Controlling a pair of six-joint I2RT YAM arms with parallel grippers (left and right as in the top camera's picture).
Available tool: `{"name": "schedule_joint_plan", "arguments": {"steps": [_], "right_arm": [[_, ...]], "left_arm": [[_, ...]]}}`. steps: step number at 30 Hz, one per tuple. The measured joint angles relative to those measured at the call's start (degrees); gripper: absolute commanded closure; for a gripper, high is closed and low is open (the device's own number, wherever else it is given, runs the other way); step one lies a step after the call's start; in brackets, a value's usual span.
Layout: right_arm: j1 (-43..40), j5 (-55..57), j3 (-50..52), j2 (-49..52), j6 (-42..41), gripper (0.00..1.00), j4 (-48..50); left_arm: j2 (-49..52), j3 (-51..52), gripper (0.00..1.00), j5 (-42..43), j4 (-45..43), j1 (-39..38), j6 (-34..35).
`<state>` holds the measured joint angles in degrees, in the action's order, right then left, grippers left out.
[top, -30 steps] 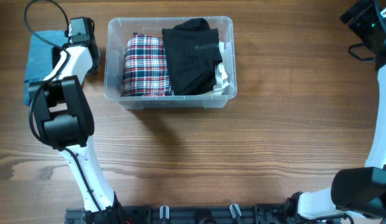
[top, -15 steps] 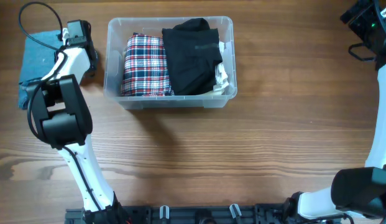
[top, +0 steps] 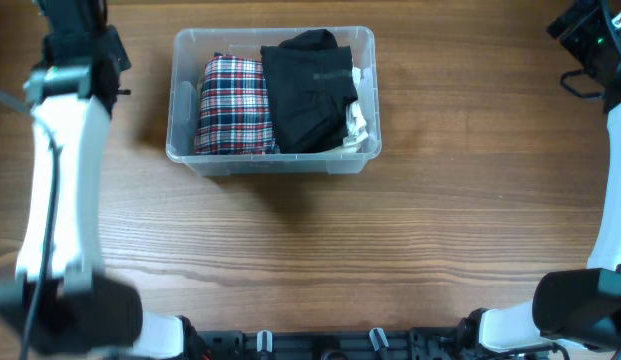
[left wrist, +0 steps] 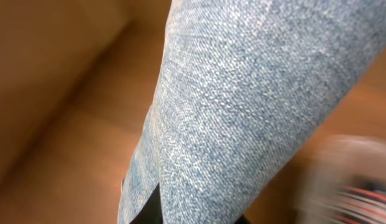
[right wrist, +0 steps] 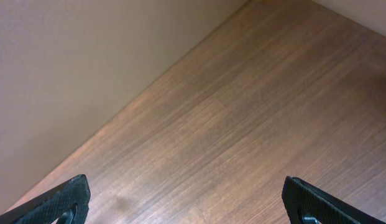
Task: Pack container
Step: 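Lift the blue cloth and lower it into the box's left side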
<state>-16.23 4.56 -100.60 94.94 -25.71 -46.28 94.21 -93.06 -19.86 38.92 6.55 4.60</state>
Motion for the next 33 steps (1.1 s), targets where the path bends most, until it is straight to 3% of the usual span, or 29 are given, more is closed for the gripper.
{"name": "schedule_joint_plan", "arguments": {"steps": [5,11,13,16,24,33], "right_arm": [[0.00,0.00,0.00,0.00,0.00,0.00,-0.02],[0.00,0.00,0.00,0.00,0.00,0.00,-0.04],[0.00,0.00,0.00,0.00,0.00,0.00,-0.04],[0.00,0.00,0.00,0.00,0.00,0.00,-0.04],[0.00,0.00,0.00,0.00,0.02,0.00,-0.04],[0.00,0.00,0.00,0.00,0.00,0.00,-0.04]], "left_arm": [[-13.62,0.00,0.96,30.77,5.18,-0.02,8.85],[-13.51,0.00,0.96,62.12,5.22,-0.09,16.35],[-11.23,0.00,0.96,69.00,5.14,-0.09,17.35],[-5.75,0.00,0.96,74.23,4.68,-1.09,17.81],[6.01,0.00,0.96,76.74,0.09,-5.22,17.59],[7.21,8.96,0.96,77.88,-8.59,-4.48,17.64]]}}
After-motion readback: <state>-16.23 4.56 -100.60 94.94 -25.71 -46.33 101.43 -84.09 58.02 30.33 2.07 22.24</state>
